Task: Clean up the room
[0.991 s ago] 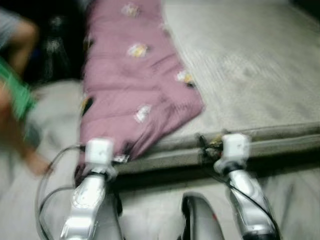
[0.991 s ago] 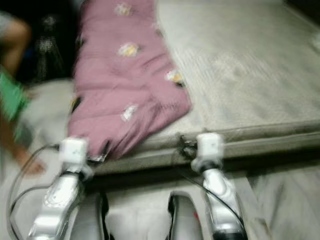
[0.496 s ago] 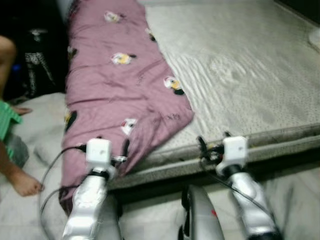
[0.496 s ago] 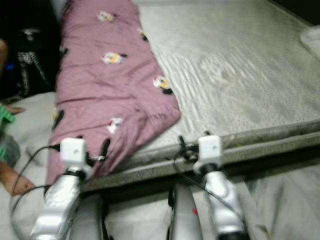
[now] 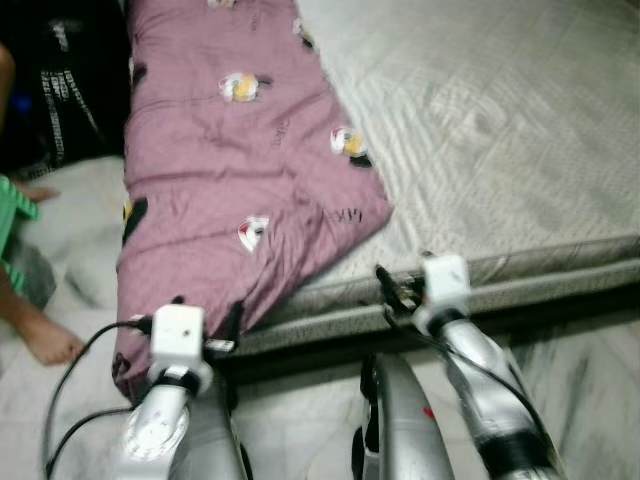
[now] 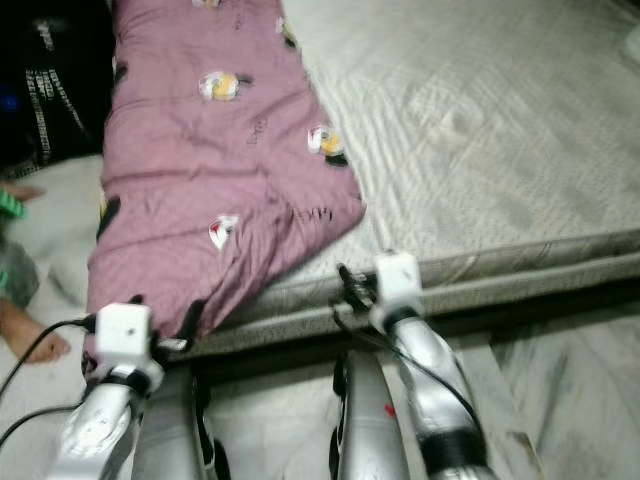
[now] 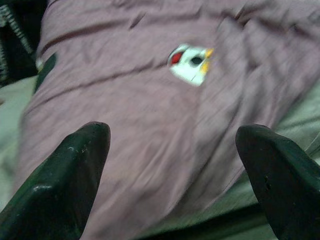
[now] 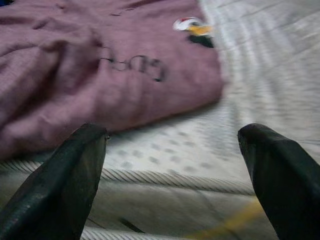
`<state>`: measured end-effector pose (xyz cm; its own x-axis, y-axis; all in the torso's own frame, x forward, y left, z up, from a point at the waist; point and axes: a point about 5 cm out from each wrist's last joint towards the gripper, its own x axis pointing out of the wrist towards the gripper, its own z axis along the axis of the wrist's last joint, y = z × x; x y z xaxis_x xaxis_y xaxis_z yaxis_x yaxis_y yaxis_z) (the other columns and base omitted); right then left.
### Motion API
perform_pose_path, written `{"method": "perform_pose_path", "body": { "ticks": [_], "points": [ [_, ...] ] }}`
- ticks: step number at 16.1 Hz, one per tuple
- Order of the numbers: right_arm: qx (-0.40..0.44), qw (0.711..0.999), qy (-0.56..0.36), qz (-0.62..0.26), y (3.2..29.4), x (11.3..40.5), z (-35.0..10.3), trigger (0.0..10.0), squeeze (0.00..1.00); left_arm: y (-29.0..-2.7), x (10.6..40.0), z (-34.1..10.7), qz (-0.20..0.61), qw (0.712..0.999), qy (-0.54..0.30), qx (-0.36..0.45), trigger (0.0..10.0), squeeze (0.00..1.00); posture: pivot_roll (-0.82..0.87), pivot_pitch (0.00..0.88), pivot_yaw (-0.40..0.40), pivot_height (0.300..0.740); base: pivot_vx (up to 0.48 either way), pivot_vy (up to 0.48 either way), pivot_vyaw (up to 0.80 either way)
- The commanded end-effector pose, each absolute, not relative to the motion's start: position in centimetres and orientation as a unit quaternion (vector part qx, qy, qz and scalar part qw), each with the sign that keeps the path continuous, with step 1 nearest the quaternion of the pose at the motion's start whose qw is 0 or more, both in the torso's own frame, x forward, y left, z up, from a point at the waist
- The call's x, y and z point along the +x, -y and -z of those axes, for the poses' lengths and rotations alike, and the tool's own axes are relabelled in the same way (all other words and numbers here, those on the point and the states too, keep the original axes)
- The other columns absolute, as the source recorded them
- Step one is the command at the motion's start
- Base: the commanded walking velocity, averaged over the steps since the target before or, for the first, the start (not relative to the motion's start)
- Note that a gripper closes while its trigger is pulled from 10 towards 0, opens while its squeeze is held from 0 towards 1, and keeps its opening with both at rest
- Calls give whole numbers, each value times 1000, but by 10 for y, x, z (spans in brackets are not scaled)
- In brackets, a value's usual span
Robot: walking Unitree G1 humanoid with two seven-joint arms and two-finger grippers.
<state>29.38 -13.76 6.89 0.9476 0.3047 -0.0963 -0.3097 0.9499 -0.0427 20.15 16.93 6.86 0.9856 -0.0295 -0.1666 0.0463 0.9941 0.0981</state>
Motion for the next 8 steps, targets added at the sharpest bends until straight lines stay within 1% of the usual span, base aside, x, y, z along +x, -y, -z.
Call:
{"method": "perform_pose_path", "body": {
  "ticks": [1,2,6,7,8],
  "points": [
    [-11,978,-38,-205,111,303,-78,10000,0,-179,196,-75,-1,994,-83,68,10000,0,139,259,-10,567,0,0,0],
    [8,971,-28,-238,89,314,-89,10000,0,-188,191,-80,-22,993,-82,83,10000,0,162,271,-11,567,0,0,0],
    [51,954,-45,-291,56,332,-99,10000,0,-216,170,-91,-101,983,-97,122,10000,0,236,317,-11,567,0,0,0],
    [58,950,-48,-302,51,333,-100,10000,0,-218,167,-91,-105,982,-101,123,10000,0,241,320,-11,567,0,0,0],
    [65,940,-54,-331,35,337,-106,10000,0,-219,162,-91,-106,981,-111,122,10000,0,253,324,-7,567,0,0,0]
  ]
}}
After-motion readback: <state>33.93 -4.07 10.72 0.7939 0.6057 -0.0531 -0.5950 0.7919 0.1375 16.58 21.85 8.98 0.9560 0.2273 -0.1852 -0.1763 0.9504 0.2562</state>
